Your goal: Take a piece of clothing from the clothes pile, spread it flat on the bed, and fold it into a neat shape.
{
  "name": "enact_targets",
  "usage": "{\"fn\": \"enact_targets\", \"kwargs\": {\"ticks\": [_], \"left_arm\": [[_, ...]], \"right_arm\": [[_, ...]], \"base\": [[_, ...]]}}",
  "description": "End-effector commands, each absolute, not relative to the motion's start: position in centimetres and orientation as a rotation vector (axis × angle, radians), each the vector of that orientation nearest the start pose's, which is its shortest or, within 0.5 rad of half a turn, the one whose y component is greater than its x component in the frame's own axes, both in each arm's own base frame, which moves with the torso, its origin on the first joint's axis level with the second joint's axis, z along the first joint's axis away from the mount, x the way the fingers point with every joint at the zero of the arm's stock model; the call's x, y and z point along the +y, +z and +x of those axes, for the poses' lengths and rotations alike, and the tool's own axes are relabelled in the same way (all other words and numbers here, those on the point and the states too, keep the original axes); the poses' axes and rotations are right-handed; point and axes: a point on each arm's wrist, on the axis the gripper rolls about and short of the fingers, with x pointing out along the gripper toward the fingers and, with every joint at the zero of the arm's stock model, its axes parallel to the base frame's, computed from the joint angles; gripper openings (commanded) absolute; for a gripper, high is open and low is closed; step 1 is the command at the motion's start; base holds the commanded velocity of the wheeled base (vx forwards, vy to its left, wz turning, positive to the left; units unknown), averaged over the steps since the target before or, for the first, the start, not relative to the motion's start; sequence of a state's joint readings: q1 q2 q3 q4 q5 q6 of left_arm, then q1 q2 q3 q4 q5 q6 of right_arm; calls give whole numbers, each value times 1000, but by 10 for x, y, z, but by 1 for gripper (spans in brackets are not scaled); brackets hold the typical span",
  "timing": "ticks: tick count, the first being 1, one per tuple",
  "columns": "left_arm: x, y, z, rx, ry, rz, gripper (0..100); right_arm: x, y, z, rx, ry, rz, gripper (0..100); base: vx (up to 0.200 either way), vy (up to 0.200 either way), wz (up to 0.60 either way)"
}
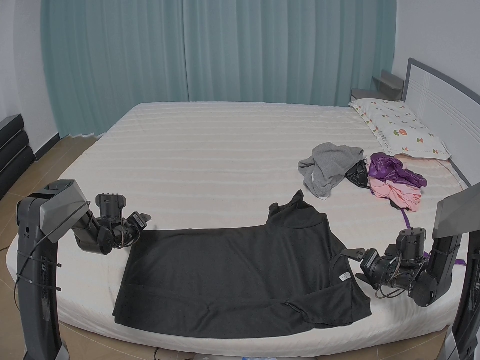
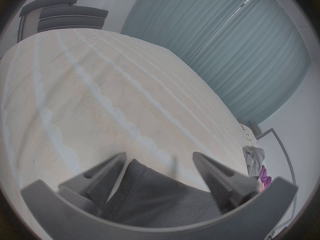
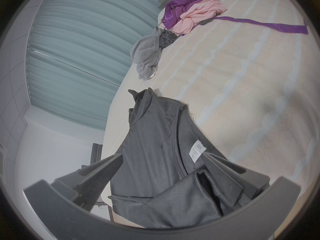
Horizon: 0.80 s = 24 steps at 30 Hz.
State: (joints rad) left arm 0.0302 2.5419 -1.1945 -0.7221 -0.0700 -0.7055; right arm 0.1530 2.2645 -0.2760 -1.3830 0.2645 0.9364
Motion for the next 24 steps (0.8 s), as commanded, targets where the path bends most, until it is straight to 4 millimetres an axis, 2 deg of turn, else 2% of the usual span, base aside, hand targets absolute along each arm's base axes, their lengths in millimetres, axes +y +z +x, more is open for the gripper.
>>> {"fn": "enact_targets", "kwargs": {"ticks": [1, 5, 7, 8, 11, 12, 17, 20, 21, 22, 23, 24], "left_arm": [[13, -45, 442, 614, 187, -714, 0], [13, -45, 441, 613, 194, -717, 0], [13, -43, 440, 602, 219, -708, 0], [13, -43, 439, 603, 221, -707, 0], [15, -38, 440, 557, 242, -702, 0], [15, -38, 440, 557, 242, -702, 0], [13, -26, 436, 537, 239, -728, 0], [13, -27, 434, 546, 242, -728, 0], [13, -27, 434, 546, 242, -728, 0], [13, -28, 433, 550, 241, -729, 0], [13, -28, 433, 550, 241, -729, 0], [13, -28, 433, 551, 242, -730, 0]], "right_arm": [[49, -16, 274, 738, 105, 915, 100], [58, -14, 280, 726, 150, 878, 100], [66, -13, 294, 700, 190, 852, 100], [67, -14, 294, 700, 191, 849, 100], [76, -17, 320, 644, 223, 749, 100], [76, -17, 320, 644, 223, 749, 100], [87, -12, 370, 622, 192, 662, 100], [87, -16, 393, 616, 178, 610, 100], [87, -16, 393, 616, 178, 610, 100], [90, -21, 405, 618, 175, 578, 100], [90, -21, 405, 618, 174, 576, 100], [93, -23, 417, 623, 165, 557, 100]], "base": [[0, 0, 0], [0, 0, 0], [0, 0, 0], [0, 0, 0], [0, 0, 0], [0, 0, 0], [0, 0, 0], [0, 0, 0], [0, 0, 0], [0, 0, 0], [0, 0, 0], [0, 0, 0]]}}
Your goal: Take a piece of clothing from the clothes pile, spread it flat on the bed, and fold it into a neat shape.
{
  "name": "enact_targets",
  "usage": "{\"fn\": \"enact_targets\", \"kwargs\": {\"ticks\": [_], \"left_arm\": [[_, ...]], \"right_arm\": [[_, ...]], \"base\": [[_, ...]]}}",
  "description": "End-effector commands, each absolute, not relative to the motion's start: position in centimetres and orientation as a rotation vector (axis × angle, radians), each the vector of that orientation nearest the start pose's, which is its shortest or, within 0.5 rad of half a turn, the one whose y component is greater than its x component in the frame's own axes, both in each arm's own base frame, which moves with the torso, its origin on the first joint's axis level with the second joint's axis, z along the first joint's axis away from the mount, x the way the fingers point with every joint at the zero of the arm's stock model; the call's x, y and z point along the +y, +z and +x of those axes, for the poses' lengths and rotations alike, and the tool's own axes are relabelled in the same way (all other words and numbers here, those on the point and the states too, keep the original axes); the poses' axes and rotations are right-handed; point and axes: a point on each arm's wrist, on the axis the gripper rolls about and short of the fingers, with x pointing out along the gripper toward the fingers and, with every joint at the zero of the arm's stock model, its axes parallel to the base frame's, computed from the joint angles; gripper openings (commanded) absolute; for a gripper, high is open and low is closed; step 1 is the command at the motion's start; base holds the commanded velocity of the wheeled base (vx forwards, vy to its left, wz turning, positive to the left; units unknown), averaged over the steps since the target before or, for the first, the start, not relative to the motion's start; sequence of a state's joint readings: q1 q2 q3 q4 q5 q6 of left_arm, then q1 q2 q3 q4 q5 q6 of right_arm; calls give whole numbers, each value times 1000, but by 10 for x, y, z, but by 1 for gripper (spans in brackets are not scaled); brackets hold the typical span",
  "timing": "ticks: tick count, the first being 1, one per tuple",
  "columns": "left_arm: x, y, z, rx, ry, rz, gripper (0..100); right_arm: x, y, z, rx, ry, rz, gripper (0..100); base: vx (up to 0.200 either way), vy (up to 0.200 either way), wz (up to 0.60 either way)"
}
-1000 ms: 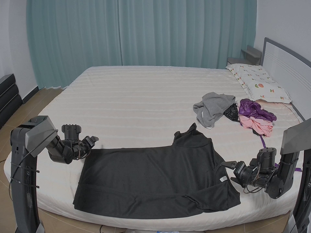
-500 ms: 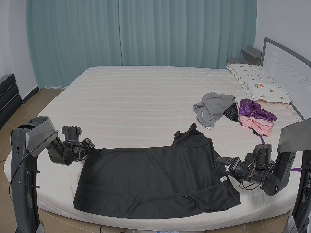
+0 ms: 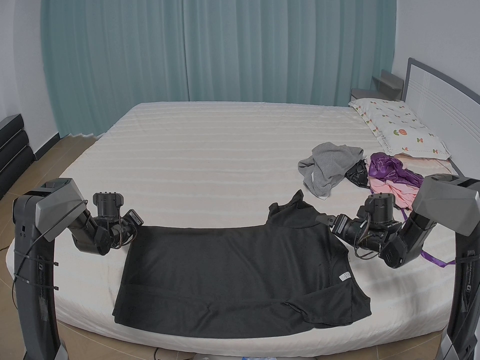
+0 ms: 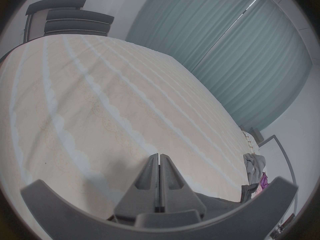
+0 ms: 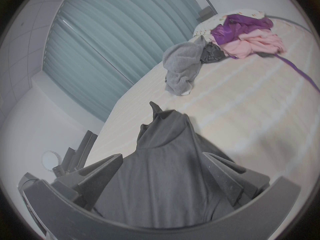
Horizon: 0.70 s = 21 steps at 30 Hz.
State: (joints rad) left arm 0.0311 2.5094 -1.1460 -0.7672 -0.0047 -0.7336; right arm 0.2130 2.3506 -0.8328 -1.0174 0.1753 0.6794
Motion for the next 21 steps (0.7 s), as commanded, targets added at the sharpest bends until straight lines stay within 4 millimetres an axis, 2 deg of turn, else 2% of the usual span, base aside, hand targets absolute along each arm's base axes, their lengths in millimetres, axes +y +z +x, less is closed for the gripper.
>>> {"fn": "enact_targets", "kwargs": {"ticks": [1, 8, 10, 11, 16, 21], "left_arm": [[13, -28, 432, 552, 243, -730, 0], [12, -25, 429, 555, 241, -732, 0], [12, -25, 429, 555, 241, -732, 0], [12, -25, 428, 558, 242, -732, 0], [12, -25, 428, 559, 243, -732, 0], [13, -25, 428, 559, 244, -732, 0]], "right_arm": [[94, -24, 422, 625, 158, 552, 100], [99, -33, 462, 623, 92, 538, 100], [99, -36, 466, 621, 81, 536, 100], [100, -45, 475, 617, 60, 530, 100], [104, -66, 487, 618, 39, 526, 100], [108, -65, 493, 588, 40, 534, 100]], "base": [[0, 0, 0], [0, 0, 0], [0, 0, 0], [0, 0, 0], [0, 0, 0], [0, 0, 0]]}}
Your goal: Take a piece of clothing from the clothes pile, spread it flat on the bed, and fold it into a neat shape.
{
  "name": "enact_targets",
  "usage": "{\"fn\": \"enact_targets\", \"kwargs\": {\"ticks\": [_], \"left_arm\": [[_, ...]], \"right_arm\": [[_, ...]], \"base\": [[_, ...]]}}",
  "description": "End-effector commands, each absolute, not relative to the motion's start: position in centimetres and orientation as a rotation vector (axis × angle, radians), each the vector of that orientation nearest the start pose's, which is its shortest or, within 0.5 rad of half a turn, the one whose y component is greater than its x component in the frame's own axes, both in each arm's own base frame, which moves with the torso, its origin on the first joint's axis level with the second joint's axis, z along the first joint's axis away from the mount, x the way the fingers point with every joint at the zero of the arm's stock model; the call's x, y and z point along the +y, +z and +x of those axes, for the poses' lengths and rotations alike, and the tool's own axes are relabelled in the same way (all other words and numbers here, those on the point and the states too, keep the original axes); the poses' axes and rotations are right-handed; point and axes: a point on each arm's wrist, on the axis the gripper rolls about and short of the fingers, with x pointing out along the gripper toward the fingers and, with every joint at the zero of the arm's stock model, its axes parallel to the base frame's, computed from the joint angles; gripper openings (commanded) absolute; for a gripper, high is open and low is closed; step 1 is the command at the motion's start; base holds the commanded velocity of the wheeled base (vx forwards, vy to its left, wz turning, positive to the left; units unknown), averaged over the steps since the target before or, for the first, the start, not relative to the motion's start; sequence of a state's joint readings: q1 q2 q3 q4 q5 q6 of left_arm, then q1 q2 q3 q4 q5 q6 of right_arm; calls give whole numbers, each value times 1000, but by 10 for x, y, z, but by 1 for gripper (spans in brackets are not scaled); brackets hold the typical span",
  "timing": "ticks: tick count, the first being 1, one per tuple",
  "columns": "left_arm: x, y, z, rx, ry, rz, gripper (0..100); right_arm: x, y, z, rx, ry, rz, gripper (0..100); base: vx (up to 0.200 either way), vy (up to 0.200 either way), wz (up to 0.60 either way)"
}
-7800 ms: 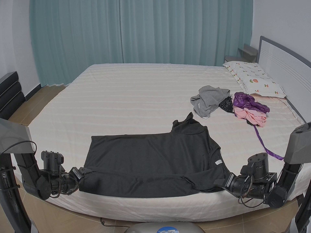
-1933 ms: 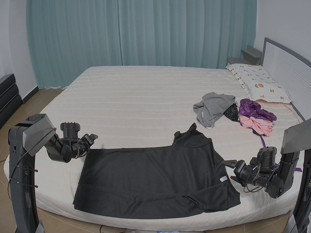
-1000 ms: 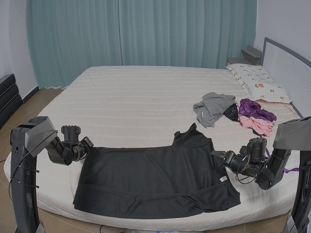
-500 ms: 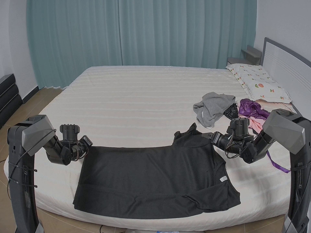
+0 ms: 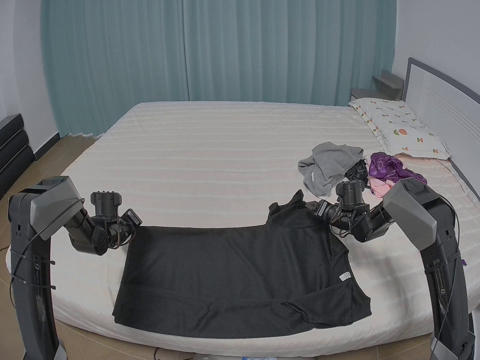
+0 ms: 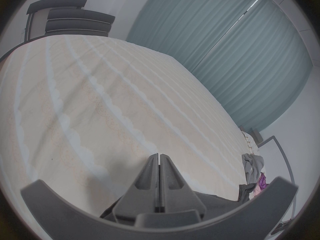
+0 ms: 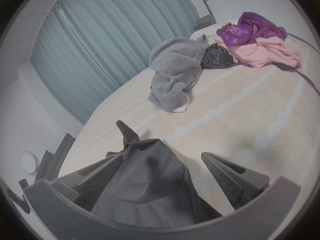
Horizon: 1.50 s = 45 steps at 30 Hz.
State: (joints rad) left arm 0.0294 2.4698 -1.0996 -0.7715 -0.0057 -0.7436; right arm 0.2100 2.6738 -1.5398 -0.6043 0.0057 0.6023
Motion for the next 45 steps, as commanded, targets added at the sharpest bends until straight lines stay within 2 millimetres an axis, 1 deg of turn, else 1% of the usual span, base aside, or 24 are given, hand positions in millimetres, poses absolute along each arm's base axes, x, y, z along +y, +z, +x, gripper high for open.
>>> {"fn": "enact_targets", "kwargs": {"ticks": [1, 6, 7, 9, 11, 15, 19, 23, 24, 28, 31, 32, 36, 39, 45], "left_arm": [[13, -25, 428, 559, 244, -732, 0], [13, -25, 428, 555, 244, -731, 0], [14, -25, 428, 555, 245, -731, 0], [14, -25, 427, 556, 247, -731, 0], [14, -24, 427, 554, 248, -729, 0], [16, -19, 424, 548, 250, -731, 0], [16, -16, 423, 544, 247, -732, 0], [16, -13, 422, 539, 246, -734, 0], [16, -10, 422, 535, 244, -734, 0], [16, -8, 421, 533, 244, -734, 0], [17, 0, 419, 518, 241, -736, 0], [19, 1, 418, 515, 243, -736, 0], [25, 6, 416, 507, 248, -743, 0], [24, 10, 412, 503, 244, -744, 0], [24, 11, 411, 480, 233, -745, 0]], "right_arm": [[108, -62, 494, 578, 43, 539, 100], [108, -59, 496, 567, 47, 541, 100], [108, -57, 497, 563, 45, 541, 0], [106, -54, 496, 559, 42, 542, 0], [103, -46, 497, 545, 39, 547, 0], [88, -26, 491, 540, 30, 557, 0], [83, -24, 486, 568, 48, 566, 0], [81, -21, 486, 557, 49, 570, 0], [79, -15, 484, 553, 49, 575, 0], [78, -4, 481, 544, 72, 586, 0], [77, 7, 479, 508, 73, 633, 0], [76, 9, 477, 499, 72, 654, 0], [73, 4, 469, 503, 68, 666, 0], [63, 19, 469, 433, 74, 683, 0], [62, 30, 464, 419, 76, 686, 0]], "base": [[0, 0, 0], [0, 0, 0], [0, 0, 0], [0, 0, 0], [0, 0, 0], [0, 0, 0], [0, 0, 0], [0, 0, 0], [0, 0, 0], [0, 0, 0], [0, 0, 0], [0, 0, 0], [0, 0, 0], [0, 0, 0], [0, 0, 0]]}}
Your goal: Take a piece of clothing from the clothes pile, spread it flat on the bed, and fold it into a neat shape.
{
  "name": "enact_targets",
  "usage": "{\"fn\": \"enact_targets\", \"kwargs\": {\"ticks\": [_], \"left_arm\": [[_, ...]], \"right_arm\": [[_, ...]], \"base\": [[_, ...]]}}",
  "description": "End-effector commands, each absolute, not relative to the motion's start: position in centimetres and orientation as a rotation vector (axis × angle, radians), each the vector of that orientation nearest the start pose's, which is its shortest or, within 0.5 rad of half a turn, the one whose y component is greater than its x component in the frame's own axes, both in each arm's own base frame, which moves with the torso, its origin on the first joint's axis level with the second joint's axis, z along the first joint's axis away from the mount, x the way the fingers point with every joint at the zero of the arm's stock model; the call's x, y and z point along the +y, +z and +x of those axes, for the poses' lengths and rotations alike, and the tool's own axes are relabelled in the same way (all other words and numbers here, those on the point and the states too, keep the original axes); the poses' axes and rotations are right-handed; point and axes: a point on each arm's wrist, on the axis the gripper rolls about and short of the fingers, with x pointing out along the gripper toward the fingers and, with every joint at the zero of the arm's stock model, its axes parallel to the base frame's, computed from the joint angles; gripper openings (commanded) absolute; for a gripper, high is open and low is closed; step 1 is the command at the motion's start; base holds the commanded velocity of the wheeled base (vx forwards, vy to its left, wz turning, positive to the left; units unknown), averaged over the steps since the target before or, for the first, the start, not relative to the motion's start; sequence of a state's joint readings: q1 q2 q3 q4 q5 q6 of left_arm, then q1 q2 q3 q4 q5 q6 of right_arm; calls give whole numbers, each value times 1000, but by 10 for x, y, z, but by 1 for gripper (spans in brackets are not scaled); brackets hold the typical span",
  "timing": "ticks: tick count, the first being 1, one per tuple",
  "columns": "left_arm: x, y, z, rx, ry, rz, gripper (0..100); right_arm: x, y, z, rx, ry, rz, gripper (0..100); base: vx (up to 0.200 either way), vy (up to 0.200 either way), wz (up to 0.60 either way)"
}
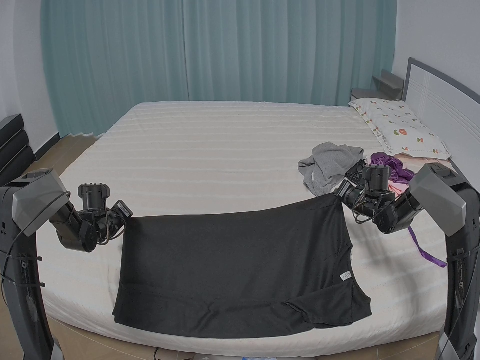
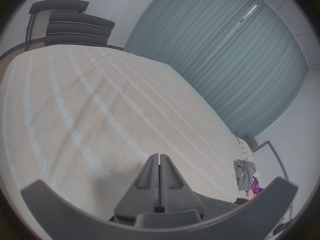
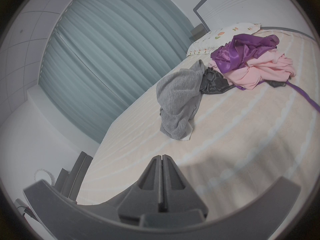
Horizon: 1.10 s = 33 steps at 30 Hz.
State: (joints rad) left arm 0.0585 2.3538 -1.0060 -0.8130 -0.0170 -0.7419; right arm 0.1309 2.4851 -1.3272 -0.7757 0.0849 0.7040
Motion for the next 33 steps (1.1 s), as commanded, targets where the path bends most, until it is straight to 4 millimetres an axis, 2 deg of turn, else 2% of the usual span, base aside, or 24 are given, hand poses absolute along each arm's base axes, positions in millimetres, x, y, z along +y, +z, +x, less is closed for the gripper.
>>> {"fn": "enact_targets", "kwargs": {"ticks": [1, 5, 9, 15, 20, 33], "left_arm": [[24, 11, 411, 477, 232, -745, 0], [25, 15, 411, 466, 231, -748, 0], [25, 10, 411, 478, 234, -746, 0], [24, 7, 408, 497, 238, -744, 0], [20, 7, 401, 512, 234, -737, 0], [18, 13, 366, 553, 241, -709, 0]], "right_arm": [[62, 31, 463, 414, 76, 686, 0], [62, 29, 461, 409, 75, 682, 0], [63, 22, 455, 440, 76, 673, 0], [62, 20, 452, 454, 73, 671, 0], [59, 25, 436, 497, 112, 678, 0], [50, 31, 397, 557, 131, 692, 0]], "base": [[0, 0, 0], [0, 0, 0], [0, 0, 0], [0, 0, 0], [0, 0, 0], [0, 0, 0]]}}
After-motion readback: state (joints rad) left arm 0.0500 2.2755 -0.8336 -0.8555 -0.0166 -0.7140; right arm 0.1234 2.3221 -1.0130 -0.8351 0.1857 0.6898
